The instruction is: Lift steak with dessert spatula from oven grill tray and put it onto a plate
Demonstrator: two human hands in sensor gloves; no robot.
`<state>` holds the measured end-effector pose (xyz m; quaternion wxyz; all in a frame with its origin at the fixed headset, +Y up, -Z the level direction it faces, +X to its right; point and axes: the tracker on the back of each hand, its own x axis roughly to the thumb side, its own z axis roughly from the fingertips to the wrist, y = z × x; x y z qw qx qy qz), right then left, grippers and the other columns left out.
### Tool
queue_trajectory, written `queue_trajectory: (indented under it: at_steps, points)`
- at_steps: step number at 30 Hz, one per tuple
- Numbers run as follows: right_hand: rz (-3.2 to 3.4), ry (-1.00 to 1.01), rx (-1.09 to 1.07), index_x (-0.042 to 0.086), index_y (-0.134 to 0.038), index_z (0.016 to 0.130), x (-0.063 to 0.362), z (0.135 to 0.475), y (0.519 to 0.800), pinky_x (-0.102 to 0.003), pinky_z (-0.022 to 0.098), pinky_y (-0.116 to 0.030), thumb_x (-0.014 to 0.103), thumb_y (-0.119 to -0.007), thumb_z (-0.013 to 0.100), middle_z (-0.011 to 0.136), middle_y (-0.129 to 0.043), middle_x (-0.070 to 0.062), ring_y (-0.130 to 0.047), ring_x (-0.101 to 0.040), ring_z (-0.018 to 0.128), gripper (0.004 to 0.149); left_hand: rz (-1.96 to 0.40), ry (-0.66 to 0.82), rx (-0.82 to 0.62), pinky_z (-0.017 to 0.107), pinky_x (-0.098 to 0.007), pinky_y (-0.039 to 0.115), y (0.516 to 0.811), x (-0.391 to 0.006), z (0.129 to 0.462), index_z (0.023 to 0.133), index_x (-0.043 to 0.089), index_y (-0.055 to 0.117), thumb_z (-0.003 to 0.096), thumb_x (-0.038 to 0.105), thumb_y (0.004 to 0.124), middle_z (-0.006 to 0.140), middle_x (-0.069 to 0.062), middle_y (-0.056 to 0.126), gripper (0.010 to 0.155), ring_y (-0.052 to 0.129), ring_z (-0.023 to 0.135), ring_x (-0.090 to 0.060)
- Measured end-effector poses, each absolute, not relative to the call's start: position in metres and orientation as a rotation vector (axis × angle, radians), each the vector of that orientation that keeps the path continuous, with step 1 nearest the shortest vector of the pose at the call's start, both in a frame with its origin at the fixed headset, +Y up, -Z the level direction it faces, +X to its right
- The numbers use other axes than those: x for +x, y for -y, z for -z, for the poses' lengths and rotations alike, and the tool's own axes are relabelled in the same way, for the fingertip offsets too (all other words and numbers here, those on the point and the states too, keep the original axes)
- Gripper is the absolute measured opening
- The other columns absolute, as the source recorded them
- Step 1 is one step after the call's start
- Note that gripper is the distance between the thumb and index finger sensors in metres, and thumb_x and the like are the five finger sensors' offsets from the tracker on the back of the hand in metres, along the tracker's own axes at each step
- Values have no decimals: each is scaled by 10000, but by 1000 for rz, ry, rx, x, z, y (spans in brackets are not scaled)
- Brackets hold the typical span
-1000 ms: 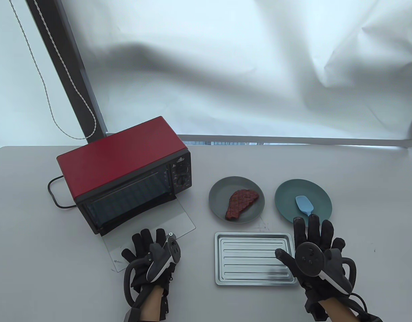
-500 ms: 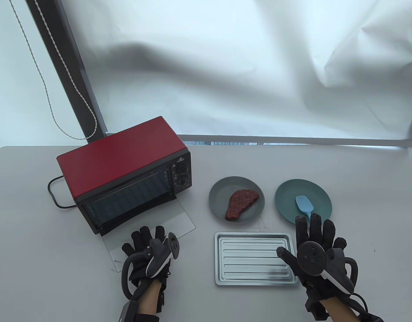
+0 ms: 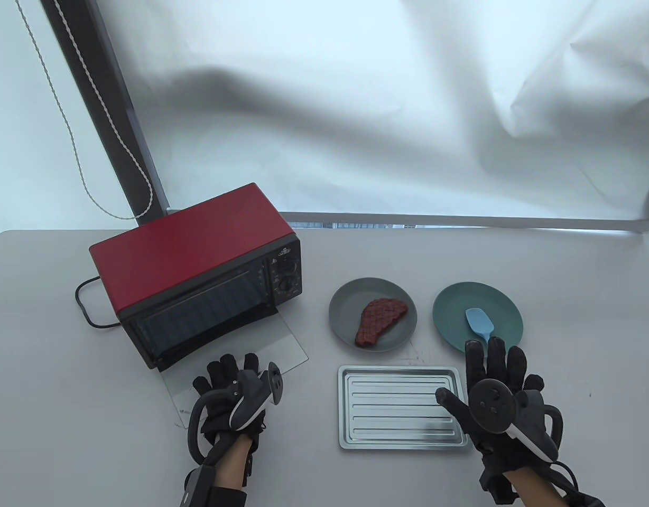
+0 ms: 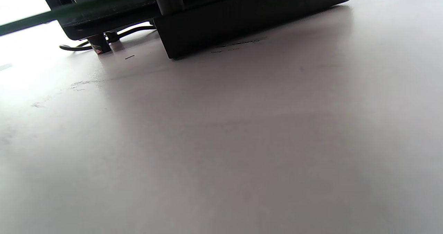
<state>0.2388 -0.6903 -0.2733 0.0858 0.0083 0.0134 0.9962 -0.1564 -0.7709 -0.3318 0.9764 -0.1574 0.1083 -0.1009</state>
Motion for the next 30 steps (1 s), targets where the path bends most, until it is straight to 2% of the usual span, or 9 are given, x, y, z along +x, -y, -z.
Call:
queue_trajectory:
  at_steps: [6, 13, 17, 24, 30]
  points:
    - [-2959, -41, 28, 172, 45, 1131, 239, 274, 691, -857, 651, -201, 627, -616, 646, 1200, 57, -358, -59, -682, 1062, 937, 207, -194, -327, 777, -683, 417, 760, -157, 333, 1141, 334, 232, 578, 489, 608, 1236, -155, 337, 695, 429, 1144, -414]
    - [-2957, -48, 28, 169, 42, 1131, 239, 274, 691, -855, 652, -208, 623, -611, 648, 1198, 55, -361, -66, -683, 1060, 930, 0, -199, -362, 772, -698, 396, 730, -170, 338, 1146, 335, 201, 593, 472, 586, 1250, -151, 329, 687, 398, 1154, -422]
    - [-2952, -49, 21, 168, 39, 1131, 240, 274, 691, -853, 653, -212, 618, -609, 651, 1198, 51, -360, -67, -682, 1060, 924, -50, -226, -255, 774, -702, 393, 709, -175, 340, 1149, 351, 272, 612, 433, 560, 1253, -128, 408, 615, 458, 1161, -400]
    - [-2949, -52, 12, 168, 39, 1131, 241, 274, 691, -851, 654, -215, 616, -606, 652, 1198, 48, -363, -73, -682, 1059, 919, 58, -256, -102, 775, -702, 403, 692, -174, 346, 1136, 380, 460, 616, 410, 576, 1252, -105, 488, 534, 533, 1159, -388]
    - [-2944, -51, 4, 169, 37, 1132, 241, 275, 691, -851, 655, -217, 613, -601, 655, 1198, 44, -363, -75, -681, 1060, 912, 143, -294, 23, 784, -703, 379, 690, -172, 347, 1128, 399, 498, 616, 423, 569, 1276, -121, 369, 517, 429, 1183, -401]
